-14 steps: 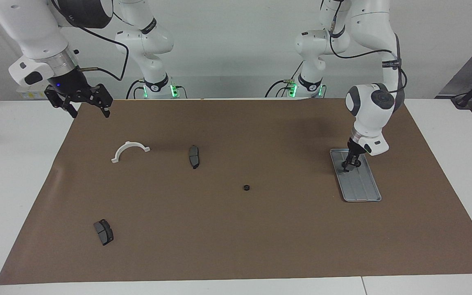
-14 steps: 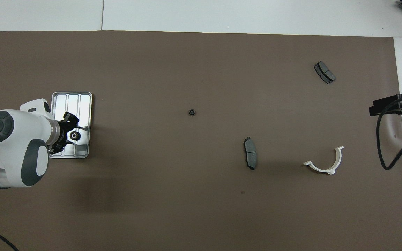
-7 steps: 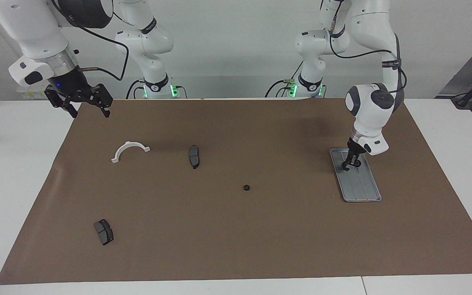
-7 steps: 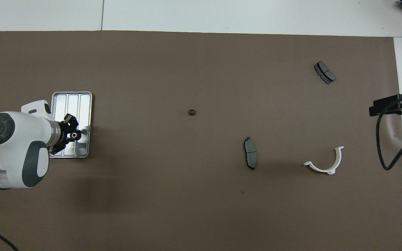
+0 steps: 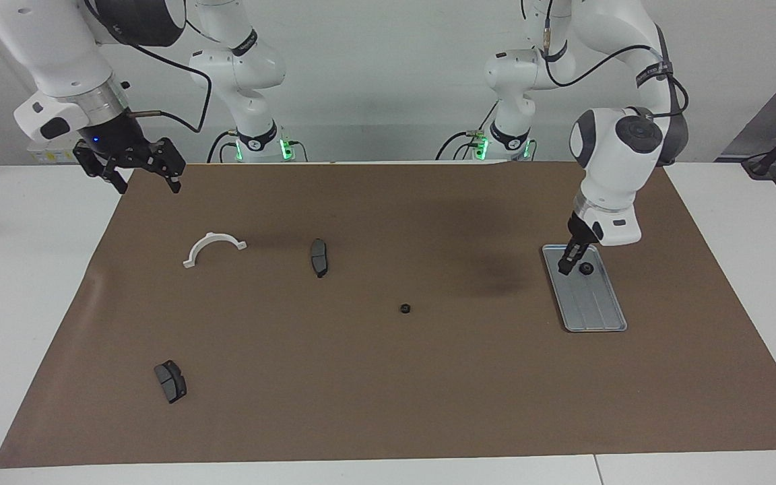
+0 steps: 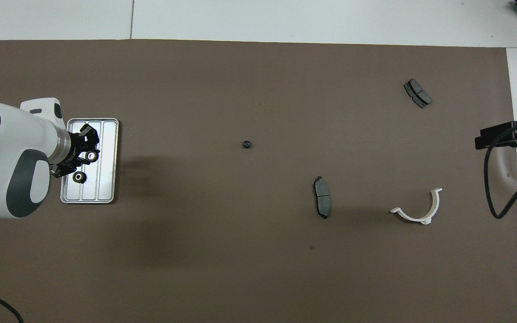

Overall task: Place bearing gear from tray to pile
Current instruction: 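Carry the gear to the table center and release it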

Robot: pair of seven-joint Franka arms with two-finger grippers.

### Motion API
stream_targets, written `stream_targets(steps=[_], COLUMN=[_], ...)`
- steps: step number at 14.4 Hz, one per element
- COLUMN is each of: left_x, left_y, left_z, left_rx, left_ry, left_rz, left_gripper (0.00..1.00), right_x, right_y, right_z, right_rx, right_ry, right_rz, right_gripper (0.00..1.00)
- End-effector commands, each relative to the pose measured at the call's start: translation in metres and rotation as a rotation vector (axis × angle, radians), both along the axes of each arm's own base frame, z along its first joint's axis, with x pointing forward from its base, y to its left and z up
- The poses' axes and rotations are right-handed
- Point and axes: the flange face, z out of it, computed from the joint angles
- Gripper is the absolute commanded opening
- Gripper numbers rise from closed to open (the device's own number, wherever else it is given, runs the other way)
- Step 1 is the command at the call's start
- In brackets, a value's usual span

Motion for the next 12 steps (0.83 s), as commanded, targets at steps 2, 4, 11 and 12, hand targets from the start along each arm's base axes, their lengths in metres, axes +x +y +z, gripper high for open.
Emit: stream_targets(steps=[2,4,11,12], left_x=[-0.013,-0.023,-0.069,-0.073], left_y=[-0.094,-0.151,-0.266,-0.272], left_z=[-0.013,-0.035,-0.114,-0.116], left_rx=[-0.055,-0.119,-0.233,-0.236], left_ry=[-0.100,-0.109,-0.089,-0.083], left_rz=[-0.080,-0.060,0.055,0.065], left_gripper=[0.00,0.00,0.05,0.15], right_x=[-0.008,-0.008,-0.008,-0.008], right_y=[0.000,0.001,0.000,0.000], right_z=[0.001,0.001,0.001,0.001], right_rx=[0.021,0.021,0.021,0.021], right_ry=[0.003,0.003,0.003,0.003], right_rz=[-0.013,-0.011,-0.013,-0.013], right_gripper=[1.00,1.00,1.00,1.00])
